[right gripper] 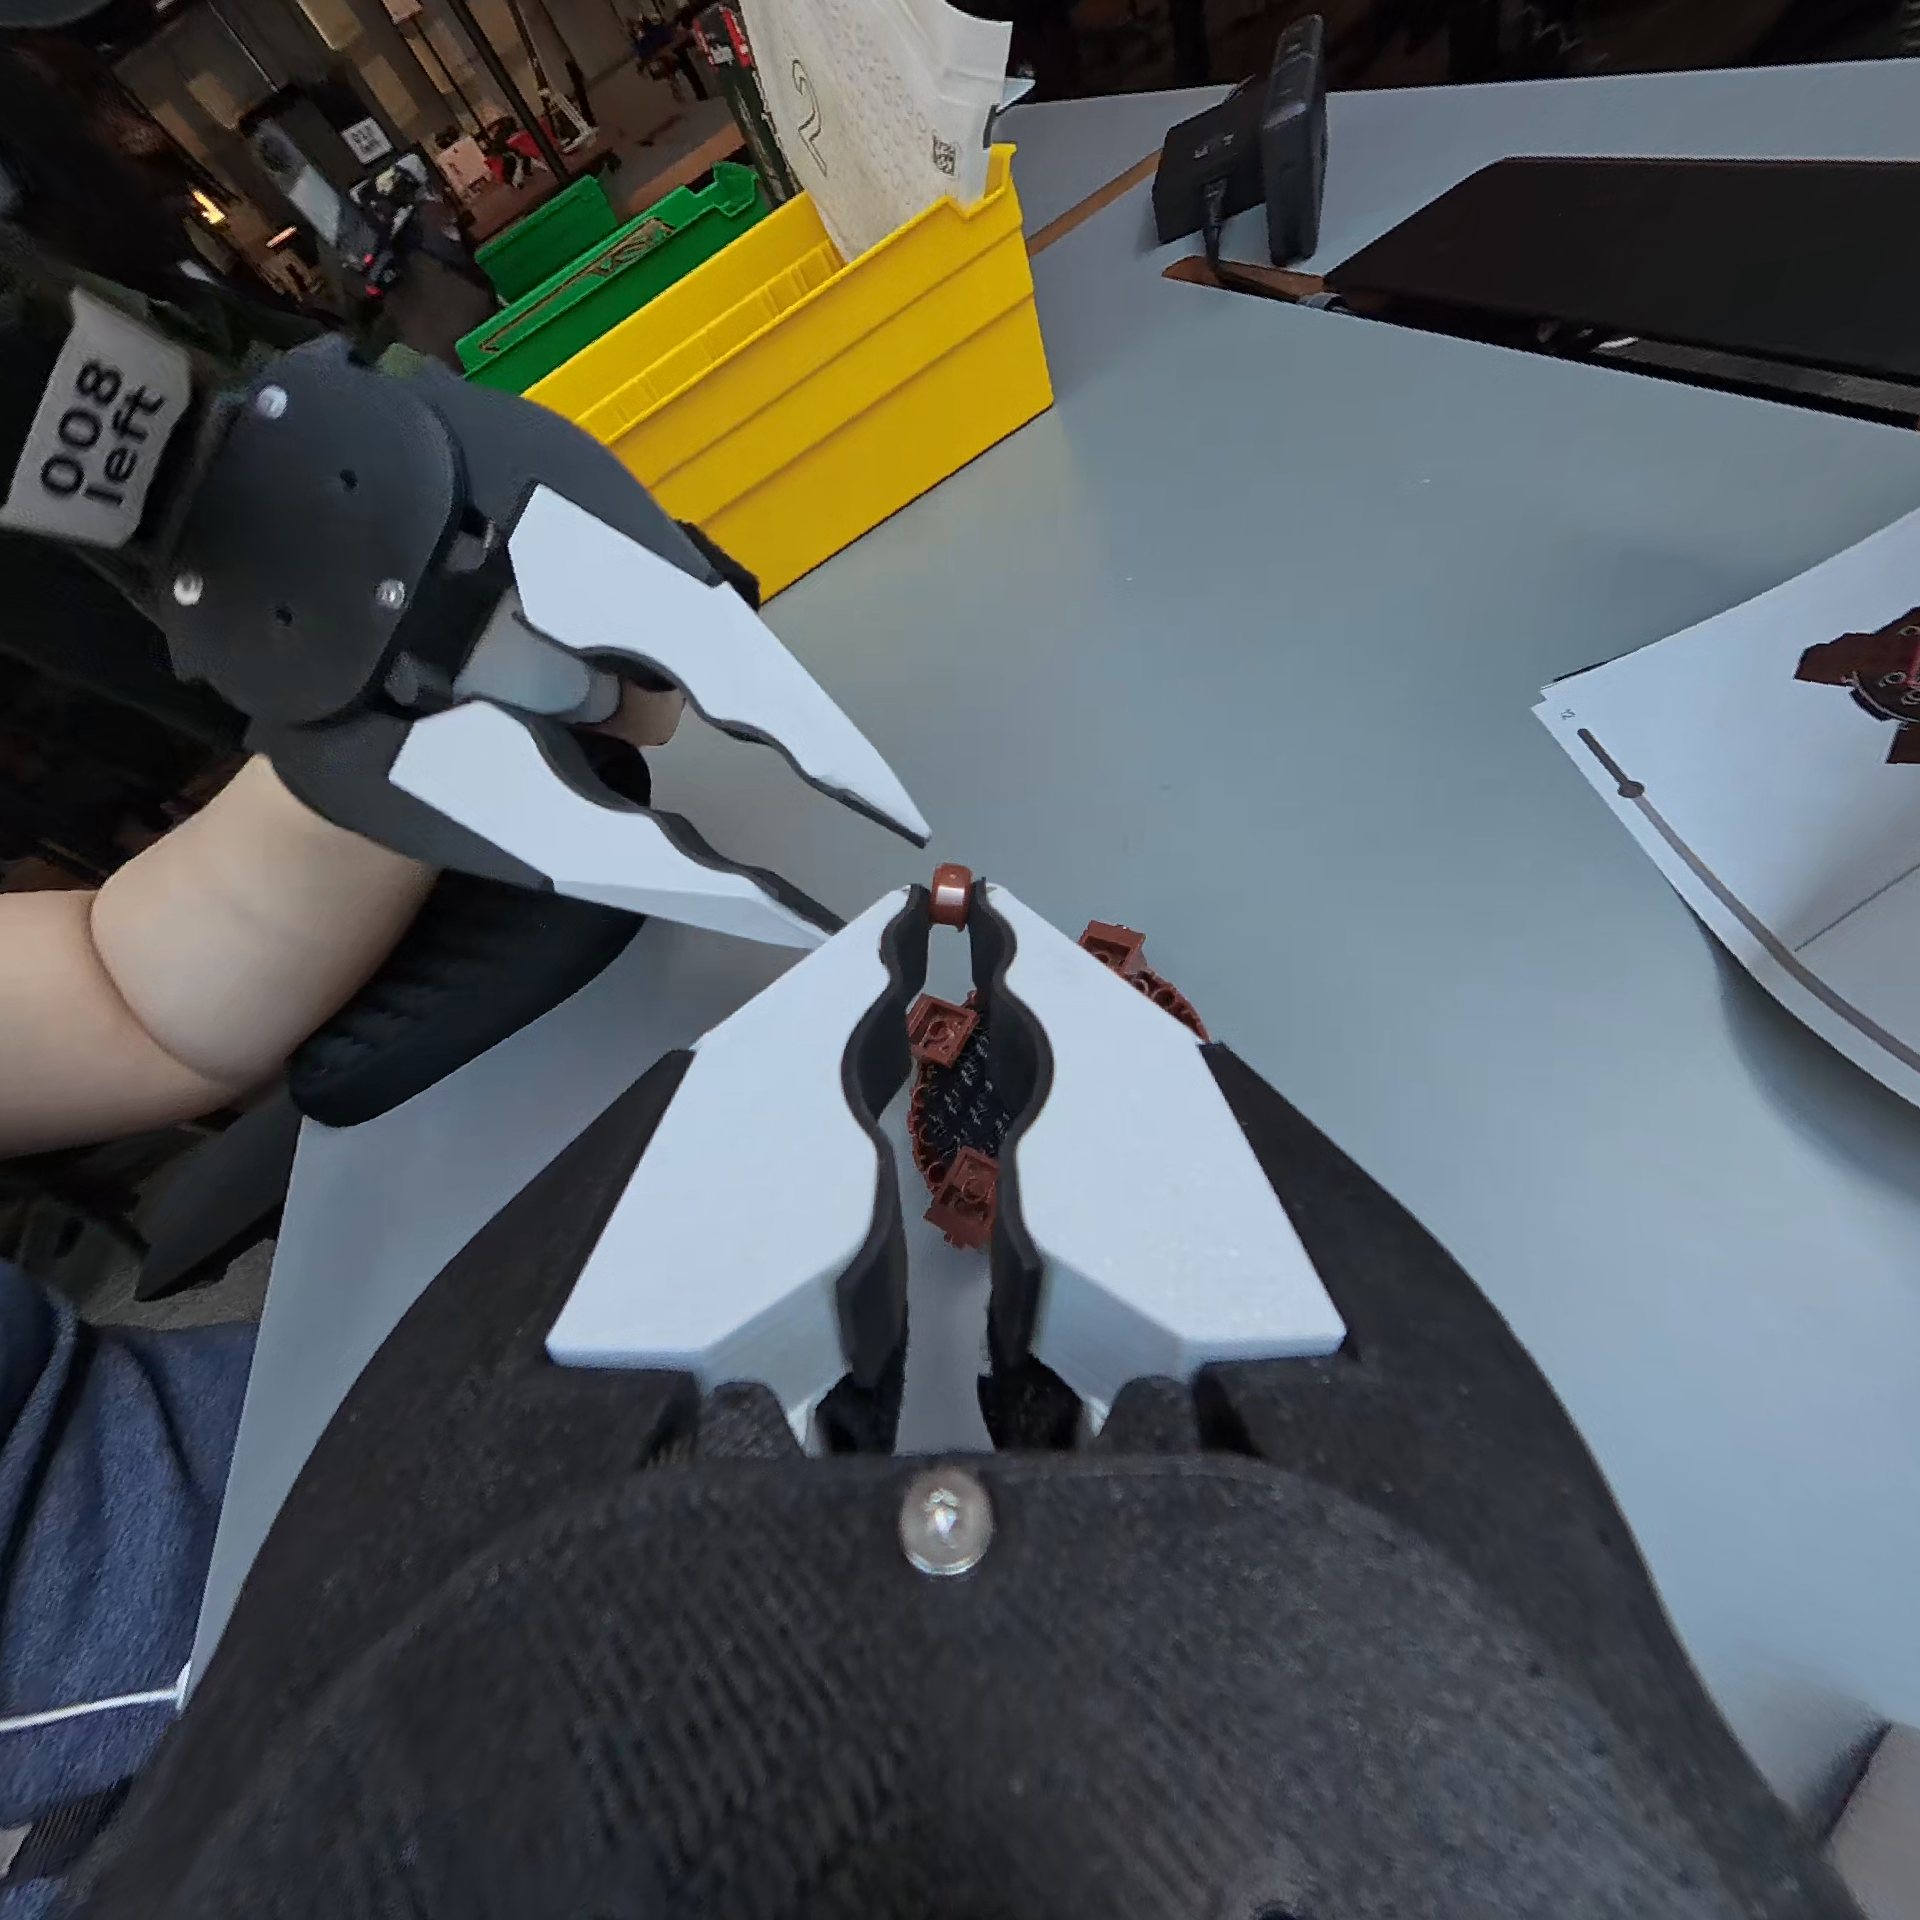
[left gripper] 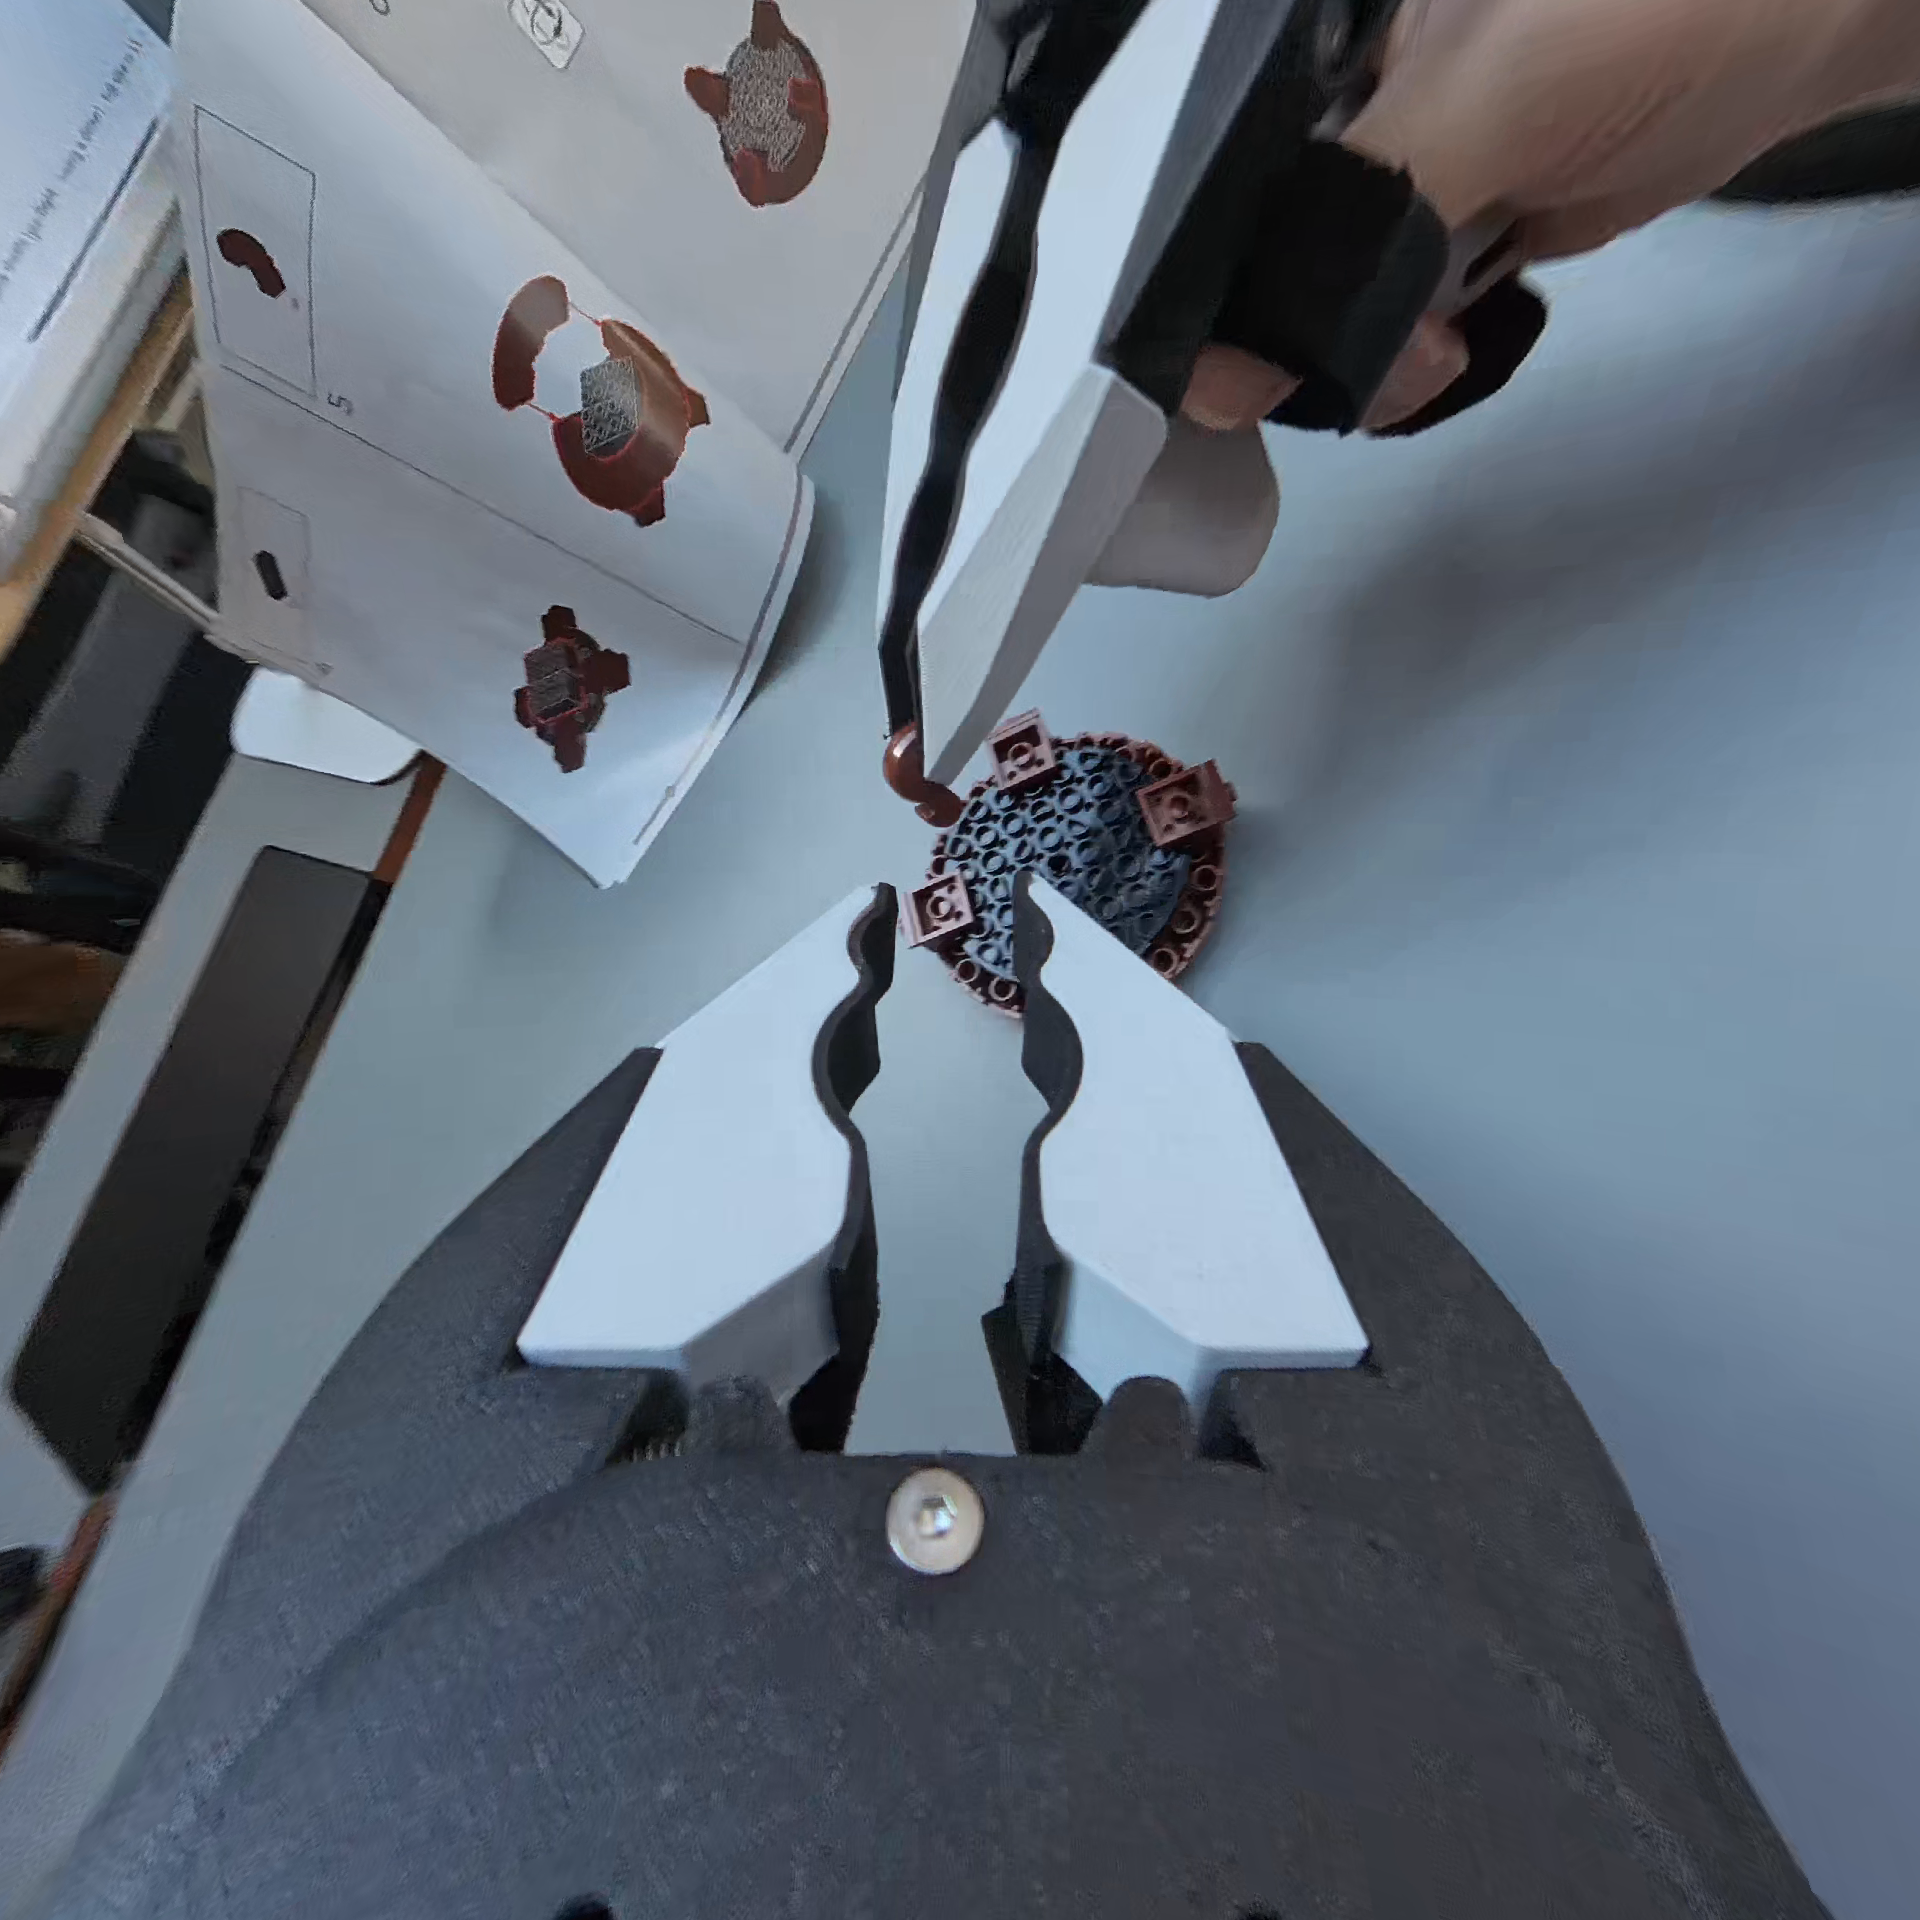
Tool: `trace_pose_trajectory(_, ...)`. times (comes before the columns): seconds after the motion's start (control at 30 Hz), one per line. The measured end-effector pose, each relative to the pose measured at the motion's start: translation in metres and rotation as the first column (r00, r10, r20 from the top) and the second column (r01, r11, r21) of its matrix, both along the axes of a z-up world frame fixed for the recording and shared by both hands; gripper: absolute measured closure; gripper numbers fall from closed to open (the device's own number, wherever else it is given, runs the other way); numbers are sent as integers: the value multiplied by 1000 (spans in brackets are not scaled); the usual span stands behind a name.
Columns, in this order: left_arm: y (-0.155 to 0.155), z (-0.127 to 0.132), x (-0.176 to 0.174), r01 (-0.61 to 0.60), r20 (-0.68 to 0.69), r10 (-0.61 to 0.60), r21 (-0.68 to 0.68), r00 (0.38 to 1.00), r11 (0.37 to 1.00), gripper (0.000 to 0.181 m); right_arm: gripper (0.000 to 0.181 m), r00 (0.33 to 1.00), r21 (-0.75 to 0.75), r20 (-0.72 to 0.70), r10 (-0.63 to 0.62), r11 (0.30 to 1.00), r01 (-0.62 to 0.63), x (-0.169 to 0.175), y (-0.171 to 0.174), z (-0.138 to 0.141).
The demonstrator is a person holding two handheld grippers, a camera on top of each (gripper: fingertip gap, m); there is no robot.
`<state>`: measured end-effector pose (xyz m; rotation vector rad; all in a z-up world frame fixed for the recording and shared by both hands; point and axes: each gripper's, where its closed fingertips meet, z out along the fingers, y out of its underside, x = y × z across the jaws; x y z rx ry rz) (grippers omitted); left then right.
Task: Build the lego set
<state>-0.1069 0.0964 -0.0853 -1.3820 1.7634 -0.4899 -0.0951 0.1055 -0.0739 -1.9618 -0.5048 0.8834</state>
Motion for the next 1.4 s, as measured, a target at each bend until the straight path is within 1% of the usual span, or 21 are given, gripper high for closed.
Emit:
trace_pose_trajectory(0.07,-10,12,-4,71,76,-58,-173,995,982,158,176,997,7,-32,75,997,-75,-6,-9,3)
trace_pose_trajectory(0.1,-12,17,-6,103,111,-78,-239,991,966,159,176,996,1,-48,81,997,-81,-6,-10,4)
trace_pose_trajectory(0.2,-17,19,-10,171,153,-118,-405,981,898,159,175,978,15,-140,157,988,-156,-14,-16,16)
trace_pose_trajectory(0.27,-20,22,-8,208,178,-137,-479,974,853,157,175,969,29,-172,176,984,-173,-16,-15,22)
trace_pose_trajectory(0.4,-22,25,-3,241,220,-139,-549,965,801,160,175,958,21,-200,205,978,-205,-21,-19,21)
trace_pose_trajectory(0.5,-23,21,-1,240,213,-142,-561,967,792,174,175,961,29,-177,213,977,-211,-23,-20,18)
trace_pose_trajectory(0.6,-23,22,-1,241,225,-130,-593,966,768,175,175,958,44,-181,223,975,-218,-22,-20,20)
trace_pose_trajectory(0.63,-22,22,-2,233,215,-124,-607,969,760,175,171,963,59,-167,212,977,-205,-20,-17,21)
trace_pose_trajectory(0.67,-19,18,-4,211,187,-118,-622,975,754,175,158,972,80,-142,187,981,-177,-16,-13,22)
trace_pose_trajectory(0.7,-14,12,-9,168,138,-103,-637,985,752,175,152,979,103,-110,171,982,-160,-11,-12,23)
trace_pose_trajectory(0.77,7,-9,-23,18,-5,-28,-664,1000,747,175,152,988,141,-43,146,980,-139,0,-13,24)
trace_pose_trajectory(0.8,15,-18,-31,-49,-74,-4,-695,997,717,175,153,991,159,-13,131,979,-128,6,-15,24)
trace_pose_trajectory(0.83,18,-24,-38,-105,-135,5,-743,991,661,175,154,993,173,12,117,978,-118,12,-17,23)
trace_pose_trajectory(0.93,18,-36,-51,-284,-321,-11,-852,947,439,175,154,993,222,90,71,971,-90,27,-18,25)
trace_pose_trajectory(0.97,17,-39,-52,-333,-370,-22,-858,929,390,175,154,992,248,109,59,965,-85,30,-17,29)
trace_pose_trajectory(1.0,16,-43,-54,-374,-415,-41,-855,909,360,175,154,991,269,125,48,960,-81,31,-18,31)
trace_pose_trajectory(1.03,14,-46,-55,-407,-454,-62,-843,889,351,174,154,989,284,139,45,955,-83,31,-18,33)
trace_pose_trajectory(1.13,15,-55,-57,-482,-545,-80,-793,835,374,174,154,979,290,193,60,950,-115,27,-21,26)
trace_pose_trajectory(1.27,18,-61,-55,-524,-595,-78,-756,800,392,174,154,961,269,260,93,949,-165,21,-25,14)
trace_pose_trajectory(1.33,16,-62,-54,-534,-607,-89,-751,789,388,174,154,952,270,291,100,945,-182,19,-26,10)
trace_pose_trajectory(1.4,15,-66,-56,-561,-639,-95,-729,764,392,174,154,944,278,313,101,941,-193,18,-27,9)
